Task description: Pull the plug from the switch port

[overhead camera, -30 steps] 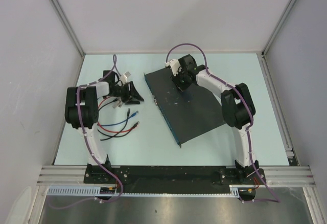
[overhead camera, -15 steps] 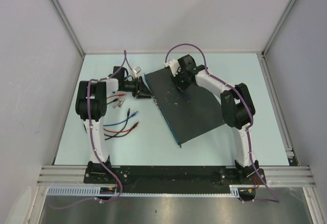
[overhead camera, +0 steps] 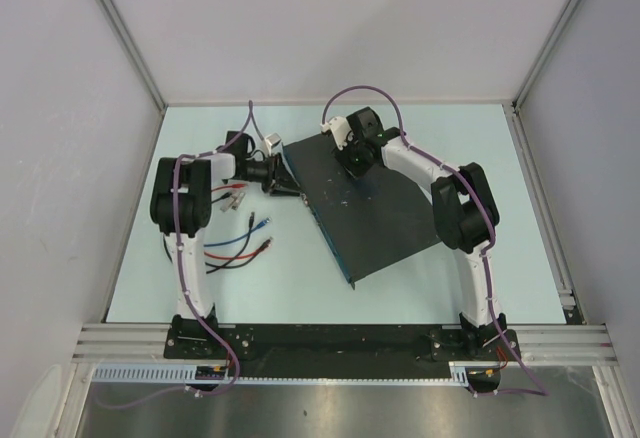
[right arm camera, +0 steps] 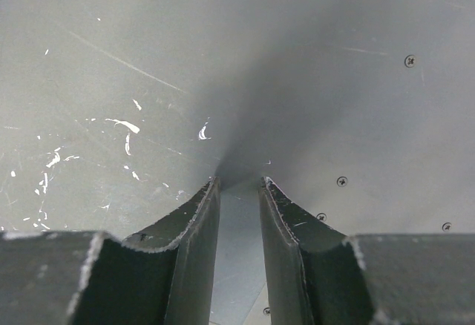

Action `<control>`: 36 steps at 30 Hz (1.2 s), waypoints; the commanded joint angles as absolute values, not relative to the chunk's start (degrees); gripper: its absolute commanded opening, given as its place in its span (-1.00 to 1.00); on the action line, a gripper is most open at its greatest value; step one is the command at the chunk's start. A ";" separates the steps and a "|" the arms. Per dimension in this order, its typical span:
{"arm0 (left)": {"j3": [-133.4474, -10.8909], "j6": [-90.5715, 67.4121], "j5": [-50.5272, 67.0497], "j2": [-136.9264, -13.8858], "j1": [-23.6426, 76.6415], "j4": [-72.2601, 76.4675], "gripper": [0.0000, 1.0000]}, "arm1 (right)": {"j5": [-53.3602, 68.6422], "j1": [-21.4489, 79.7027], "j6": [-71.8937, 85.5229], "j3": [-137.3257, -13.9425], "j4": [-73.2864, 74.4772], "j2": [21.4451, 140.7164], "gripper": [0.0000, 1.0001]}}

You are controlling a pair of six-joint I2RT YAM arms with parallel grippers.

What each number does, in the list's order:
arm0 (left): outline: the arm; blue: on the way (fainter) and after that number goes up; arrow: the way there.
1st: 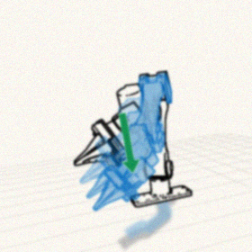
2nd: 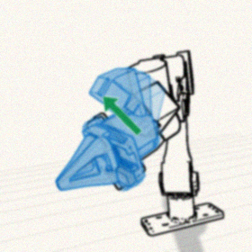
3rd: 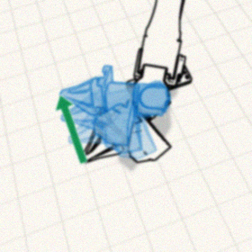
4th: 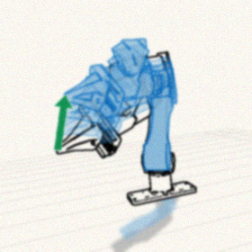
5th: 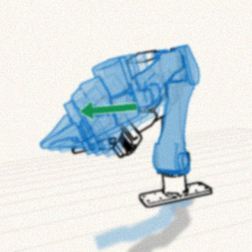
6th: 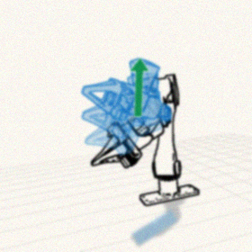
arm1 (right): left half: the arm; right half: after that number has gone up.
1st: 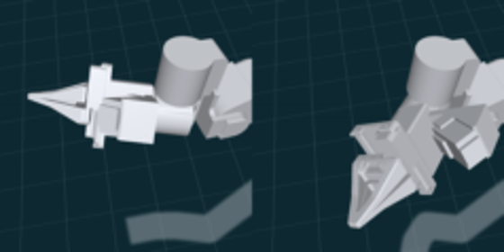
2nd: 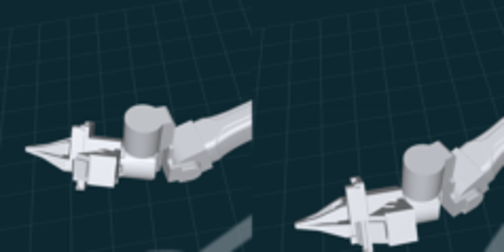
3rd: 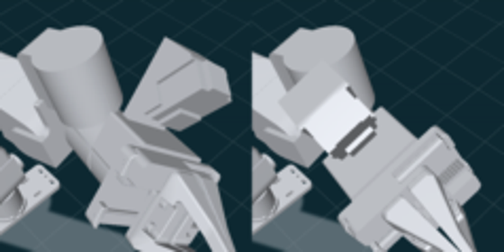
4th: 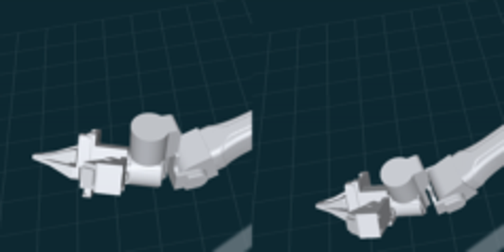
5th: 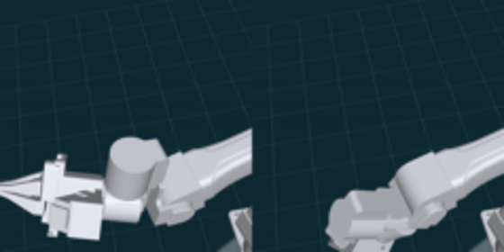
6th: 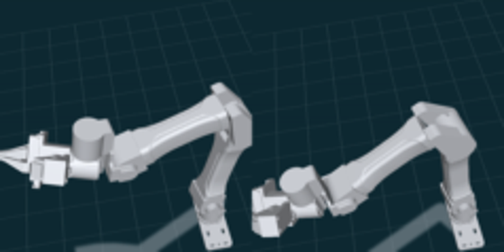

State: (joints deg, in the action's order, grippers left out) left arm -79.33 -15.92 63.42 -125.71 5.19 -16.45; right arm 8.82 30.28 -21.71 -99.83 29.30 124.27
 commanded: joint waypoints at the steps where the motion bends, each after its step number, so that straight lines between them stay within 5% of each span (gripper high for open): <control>1: -81.56 -12.75 66.27 -126.30 6.59 -18.37 -0.27 | 5.89 31.11 -23.03 -95.80 31.99 131.66 -0.33; 12: -81.21 -12.04 66.27 -127.09 7.38 -18.81 -0.39 | 5.63 31.38 -23.38 -95.71 31.73 131.66 -0.32; 22: -79.72 -13.27 68.20 -127.62 6.07 -15.92 -1.00 | 5.01 31.64 -23.38 -95.80 31.64 131.75 -0.31; 36: -71.89 4.54 70.75 -119.71 -2.72 -30.03 -1.00 | 4.92 31.20 -22.94 -96.94 32.26 132.54 -0.29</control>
